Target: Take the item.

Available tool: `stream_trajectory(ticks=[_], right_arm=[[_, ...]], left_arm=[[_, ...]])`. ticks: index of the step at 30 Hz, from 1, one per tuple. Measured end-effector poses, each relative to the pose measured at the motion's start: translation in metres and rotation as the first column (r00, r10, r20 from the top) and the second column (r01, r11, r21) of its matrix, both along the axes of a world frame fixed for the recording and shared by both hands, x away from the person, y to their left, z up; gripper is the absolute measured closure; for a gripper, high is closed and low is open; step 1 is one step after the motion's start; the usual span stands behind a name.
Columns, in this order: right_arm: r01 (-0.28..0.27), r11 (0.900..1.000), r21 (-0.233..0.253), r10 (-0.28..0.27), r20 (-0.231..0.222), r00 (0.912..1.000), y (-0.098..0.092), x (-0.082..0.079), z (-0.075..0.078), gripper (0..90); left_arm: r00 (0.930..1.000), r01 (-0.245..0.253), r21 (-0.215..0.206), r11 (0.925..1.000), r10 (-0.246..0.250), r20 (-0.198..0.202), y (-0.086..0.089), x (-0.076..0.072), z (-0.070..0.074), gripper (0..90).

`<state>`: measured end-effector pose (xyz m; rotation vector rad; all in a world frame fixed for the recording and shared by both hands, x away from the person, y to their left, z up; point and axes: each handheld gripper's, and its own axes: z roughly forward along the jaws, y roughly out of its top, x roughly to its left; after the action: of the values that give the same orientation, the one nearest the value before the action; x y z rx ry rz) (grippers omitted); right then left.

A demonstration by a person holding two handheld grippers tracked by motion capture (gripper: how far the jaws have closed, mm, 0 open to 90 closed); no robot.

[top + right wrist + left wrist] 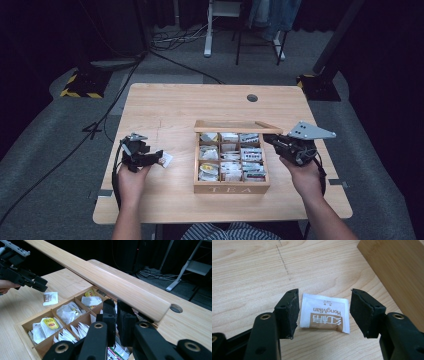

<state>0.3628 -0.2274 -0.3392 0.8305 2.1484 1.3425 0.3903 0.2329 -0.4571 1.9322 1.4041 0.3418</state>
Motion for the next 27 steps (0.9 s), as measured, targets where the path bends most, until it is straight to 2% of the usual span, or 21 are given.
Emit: stream_trajectory(ticks=[5,6,7,8,11,14,17,18,21,23,24,26,27], right_arm=[[-0.005,1.0,-0.004,0.005,0.0,1.0,0.0,0.0,0.0,84.6],[-0.007,1.0,-0.005,0.007,0.001,1.0,0.0,0.0,0.0,84.6],[-0.007,1.0,-0.005,0.007,0.001,1.0,0.0,0.0,0.0,84.6],[-0.008,1.0,-0.008,0.008,0.001,1.0,0.0,0.0,0.0,84.4],[-0.008,1.0,-0.008,0.008,0.002,1.0,0.0,0.0,0.001,84.2],[-0.007,1.0,-0.009,0.007,-0.001,1.0,0.0,0.0,0.001,84.0],[-0.009,1.0,-0.011,0.009,-0.005,0.9999,0.0,0.0,0.001,83.6],[-0.01,1.0,-0.012,0.01,-0.005,0.9999,0.0,0.0,0.001,83.4],[-0.02,1.0,-0.018,0.02,-0.007,0.9998,0.0,0.001,0.001,83.4],[-0.026,0.999,-0.018,0.026,-0.018,0.9995,-0.001,0.001,0.001,83.4],[-0.027,0.999,-0.02,0.026,-0.022,0.9994,-0.001,0.001,0.002,83.4],[-0.027,0.999,-0.021,0.027,-0.024,0.9994,-0.001,0.0,0.002,83.4],[-0.029,0.999,-0.022,0.029,-0.027,0.9992,-0.001,0.0,0.002,83.2]], left_arm=[[0.9994,0.032,0.002,0.9995,-0.032,0.012,-0.01,-0.004,0.01,40.7],[0.9979,0.06,-0.01,0.9981,-0.06,0.022,-0.015,-0.006,0.016,40.6],[0.9979,0.06,-0.01,0.9981,-0.06,0.022,-0.015,-0.006,0.016,40.6],[0.9955,0.088,-0.007,0.9961,-0.088,0.034,-0.021,-0.009,0.022,40.6],[0.9925,0.114,-0.012,0.9934,-0.114,0.044,-0.025,-0.013,0.029,40.2],[0.9845,0.156,0.008,0.9876,-0.157,0.078,-0.031,-0.023,0.038,39.9],[0.975,0.197,0.0,0.9803,-0.196,0.104,-0.036,-0.037,0.045,40.0],[0.975,0.197,0.0,0.9803,-0.196,0.104,-0.036,-0.037,0.045,40.0],[0.9631,0.237,0.017,0.9713,-0.237,0.127,-0.044,-0.05,0.047,40.1],[0.9617,0.242,0.016,0.9702,-0.242,0.129,-0.045,-0.053,0.047,40.1],[0.9568,0.256,0.019,0.9665,-0.256,0.137,-0.048,-0.058,0.047,40.1],[0.9553,0.262,0.012,0.9649,-0.262,0.138,-0.049,-0.06,0.046,40.1],[0.9499,0.279,0.019,0.9601,-0.279,0.141,-0.053,-0.065,0.044,40.1]])
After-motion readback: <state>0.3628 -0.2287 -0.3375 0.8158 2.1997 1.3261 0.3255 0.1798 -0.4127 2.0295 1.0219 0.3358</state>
